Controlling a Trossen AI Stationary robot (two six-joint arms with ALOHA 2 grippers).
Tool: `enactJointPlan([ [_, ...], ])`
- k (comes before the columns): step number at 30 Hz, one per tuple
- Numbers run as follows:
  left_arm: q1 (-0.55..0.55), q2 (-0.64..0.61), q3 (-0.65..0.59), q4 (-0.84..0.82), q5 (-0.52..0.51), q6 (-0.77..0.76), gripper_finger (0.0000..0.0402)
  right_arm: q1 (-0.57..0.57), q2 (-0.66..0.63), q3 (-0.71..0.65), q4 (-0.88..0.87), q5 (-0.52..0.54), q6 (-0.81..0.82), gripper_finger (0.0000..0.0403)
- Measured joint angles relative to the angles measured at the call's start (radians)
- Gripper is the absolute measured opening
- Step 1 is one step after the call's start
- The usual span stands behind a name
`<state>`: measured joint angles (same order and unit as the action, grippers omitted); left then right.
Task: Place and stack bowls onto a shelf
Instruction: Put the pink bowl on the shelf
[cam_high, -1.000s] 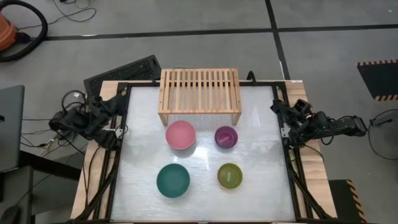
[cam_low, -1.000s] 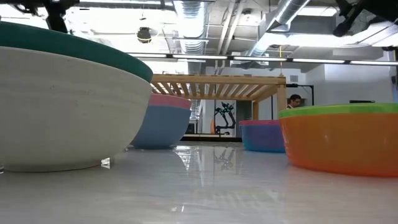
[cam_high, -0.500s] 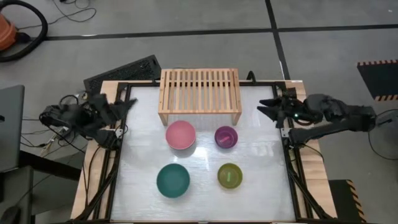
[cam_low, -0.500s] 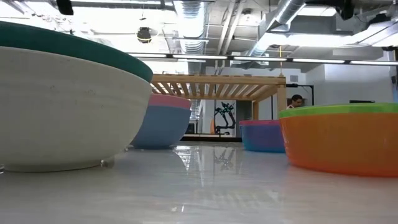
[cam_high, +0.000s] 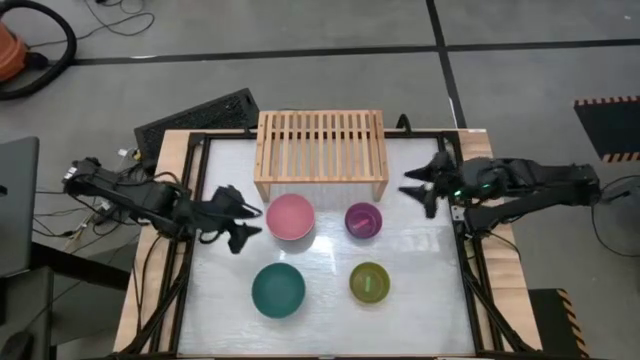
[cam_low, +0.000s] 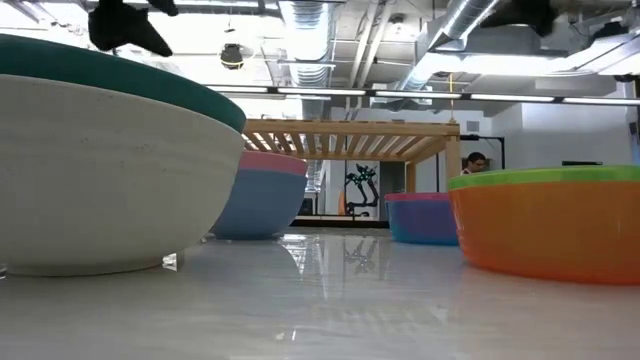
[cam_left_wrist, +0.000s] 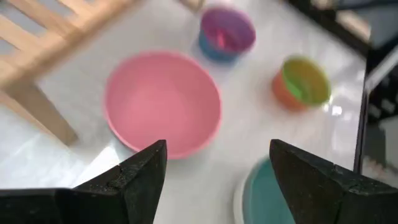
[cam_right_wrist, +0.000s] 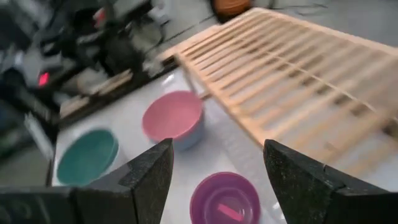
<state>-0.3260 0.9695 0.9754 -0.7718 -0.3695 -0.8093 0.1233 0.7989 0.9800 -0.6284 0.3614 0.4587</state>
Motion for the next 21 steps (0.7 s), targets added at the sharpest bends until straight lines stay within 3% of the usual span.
enactJointPlan([
  [6, 0.0, 0.031, 0.086, 0.02, 0.059, 0.036, 0.0268, -0.046, 0.274, 0.059, 0.195, -0.112, -0.247, 0.0276],
  [15, 0.0, -0.076, 0.158, 0.027, -0.111, 0.023, 0.0268, -0.117, 0.613, 0.225, 0.311, -0.385, -0.602, 0.0276],
  [21, 0.0, -0.158, 0.165, 0.03, -0.096, 0.003, 0.0268, -0.078, 0.81, 0.317, 0.399, -0.418, -0.716, 0.0276],
])
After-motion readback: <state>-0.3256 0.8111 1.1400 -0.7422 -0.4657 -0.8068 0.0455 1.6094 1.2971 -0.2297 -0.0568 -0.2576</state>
